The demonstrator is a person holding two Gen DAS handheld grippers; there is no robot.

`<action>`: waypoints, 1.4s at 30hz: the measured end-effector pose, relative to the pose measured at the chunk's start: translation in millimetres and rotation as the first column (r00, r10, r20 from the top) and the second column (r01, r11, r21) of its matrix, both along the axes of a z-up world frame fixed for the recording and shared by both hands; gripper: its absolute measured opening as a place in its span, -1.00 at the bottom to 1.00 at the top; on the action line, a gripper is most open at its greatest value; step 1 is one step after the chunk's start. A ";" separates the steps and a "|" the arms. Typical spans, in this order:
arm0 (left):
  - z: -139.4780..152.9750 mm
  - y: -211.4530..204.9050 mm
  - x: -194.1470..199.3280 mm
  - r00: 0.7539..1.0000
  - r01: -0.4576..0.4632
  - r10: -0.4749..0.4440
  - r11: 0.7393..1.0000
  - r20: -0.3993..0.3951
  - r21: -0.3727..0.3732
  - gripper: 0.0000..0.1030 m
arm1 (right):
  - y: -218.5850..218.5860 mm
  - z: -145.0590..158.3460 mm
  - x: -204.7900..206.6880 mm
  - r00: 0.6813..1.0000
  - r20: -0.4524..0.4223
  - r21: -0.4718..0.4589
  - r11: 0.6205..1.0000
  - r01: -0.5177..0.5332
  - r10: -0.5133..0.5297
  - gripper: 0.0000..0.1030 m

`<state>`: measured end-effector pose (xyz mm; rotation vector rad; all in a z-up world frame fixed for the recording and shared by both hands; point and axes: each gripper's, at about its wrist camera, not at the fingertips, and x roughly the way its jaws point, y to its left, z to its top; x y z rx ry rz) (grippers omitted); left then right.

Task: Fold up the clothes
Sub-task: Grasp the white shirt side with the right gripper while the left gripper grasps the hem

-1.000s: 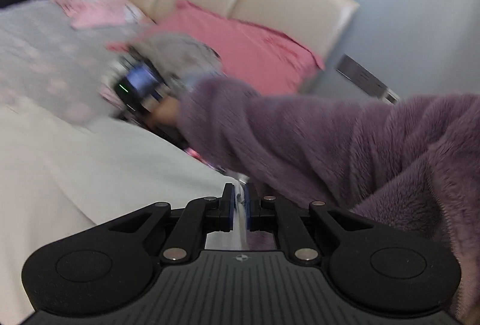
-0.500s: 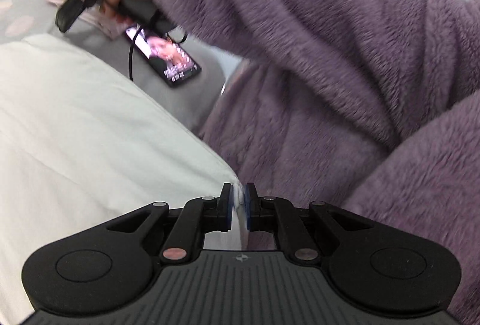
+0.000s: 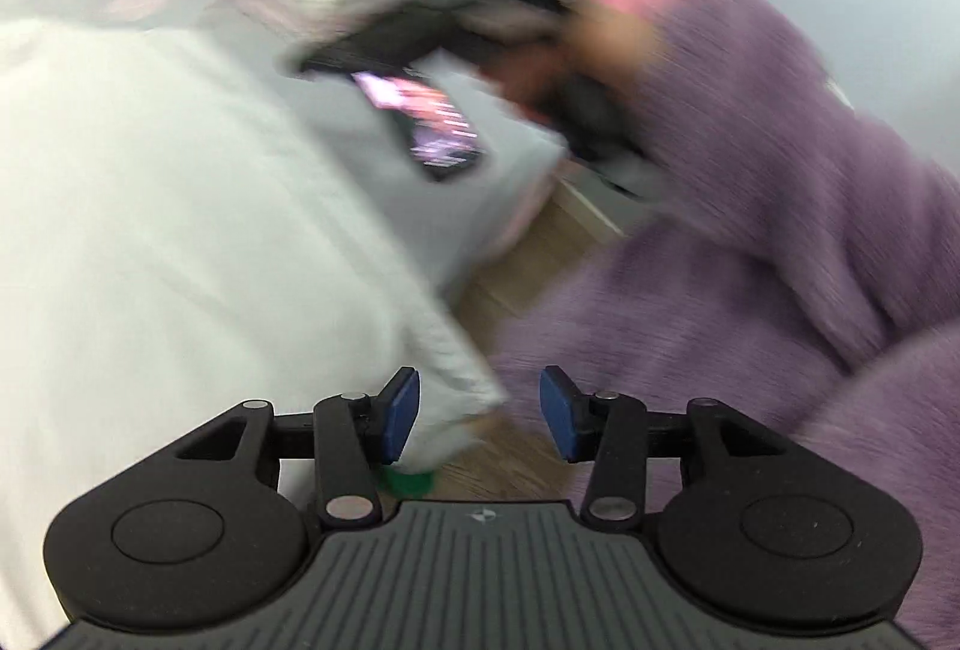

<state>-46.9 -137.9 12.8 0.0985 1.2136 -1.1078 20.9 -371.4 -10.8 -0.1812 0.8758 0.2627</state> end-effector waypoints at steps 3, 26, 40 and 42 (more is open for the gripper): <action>-26.2 19.1 22.6 0.986 -0.161 0.162 0.987 -0.042 0.009 -0.20 | 7.0 -3.7 -29.7 1.000 -0.025 0.017 1.000 0.013 -0.012 -0.40; -98.6 0.6 47.8 0.967 -0.253 0.254 0.967 -0.028 0.037 -0.85 | 24.0 -78.4 -115.2 0.920 -0.371 0.025 0.990 0.142 -0.122 -0.11; -74.7 6.1 41.3 0.968 -0.251 0.251 0.968 0.004 -0.022 -1.00 | 6.8 -72.9 -120.9 0.919 -0.377 0.137 0.975 0.175 -0.112 -0.94; -63.1 14.1 40.4 0.965 -0.263 0.263 0.964 0.006 -0.046 -1.00 | 4.9 -63.8 -123.7 0.924 -0.371 0.176 0.969 0.172 -0.097 -0.95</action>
